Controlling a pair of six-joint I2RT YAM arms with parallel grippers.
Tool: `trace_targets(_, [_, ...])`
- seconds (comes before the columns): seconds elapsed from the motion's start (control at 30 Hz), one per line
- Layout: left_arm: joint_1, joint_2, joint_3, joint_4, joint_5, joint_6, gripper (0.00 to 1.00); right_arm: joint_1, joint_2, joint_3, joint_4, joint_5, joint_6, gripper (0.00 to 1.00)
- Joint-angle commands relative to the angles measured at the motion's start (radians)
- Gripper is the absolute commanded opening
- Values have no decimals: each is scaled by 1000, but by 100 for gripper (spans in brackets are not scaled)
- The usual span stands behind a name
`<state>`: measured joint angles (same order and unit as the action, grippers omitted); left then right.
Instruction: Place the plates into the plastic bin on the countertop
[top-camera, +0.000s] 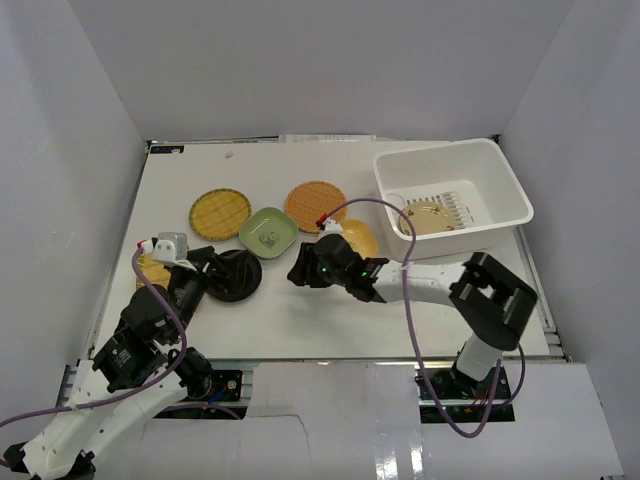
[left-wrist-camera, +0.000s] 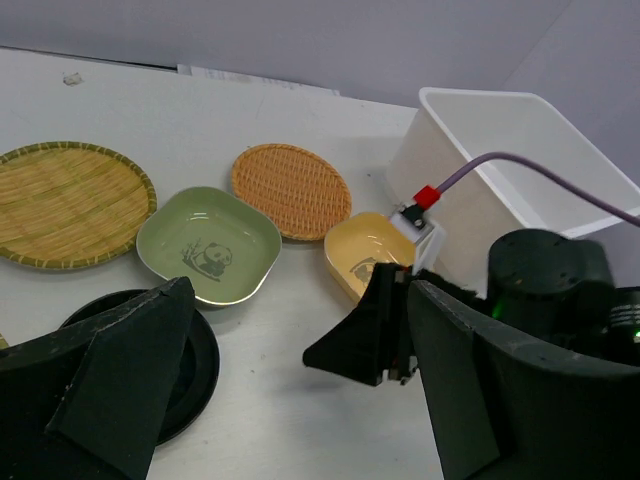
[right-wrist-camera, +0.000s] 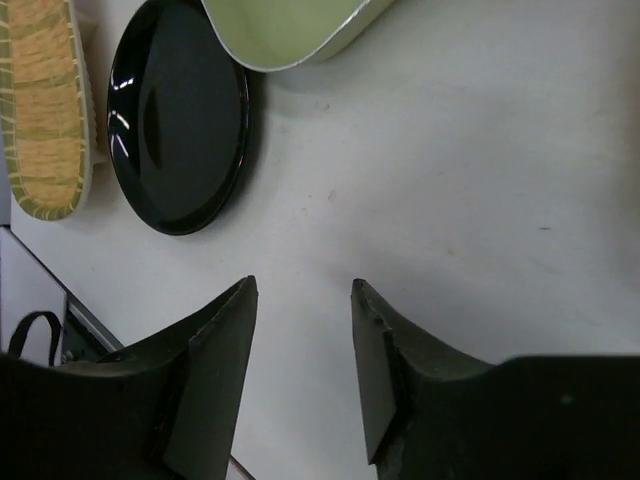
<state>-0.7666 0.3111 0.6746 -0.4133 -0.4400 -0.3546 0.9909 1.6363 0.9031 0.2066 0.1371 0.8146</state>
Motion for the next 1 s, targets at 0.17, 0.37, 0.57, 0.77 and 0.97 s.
trace_targets(0.17, [52,51,-26,21,41,8,98,92,335,152,382,25,330,51])
trace_targets(0.37, [112,65,-32,39,118,11,98,106,494,230,435,21,431,54])
trace_targets(0.57, [121,68,-35,42,135,14,98,106,516,215,455,48,478,12])
trace_targets(0.77, [122,63,-33,41,136,16,98,126,266,-44,468,124,381,8])
trace_targets(0.97, [131,45,-33,44,138,13,98,131,-206,-211,215,289,166,8])
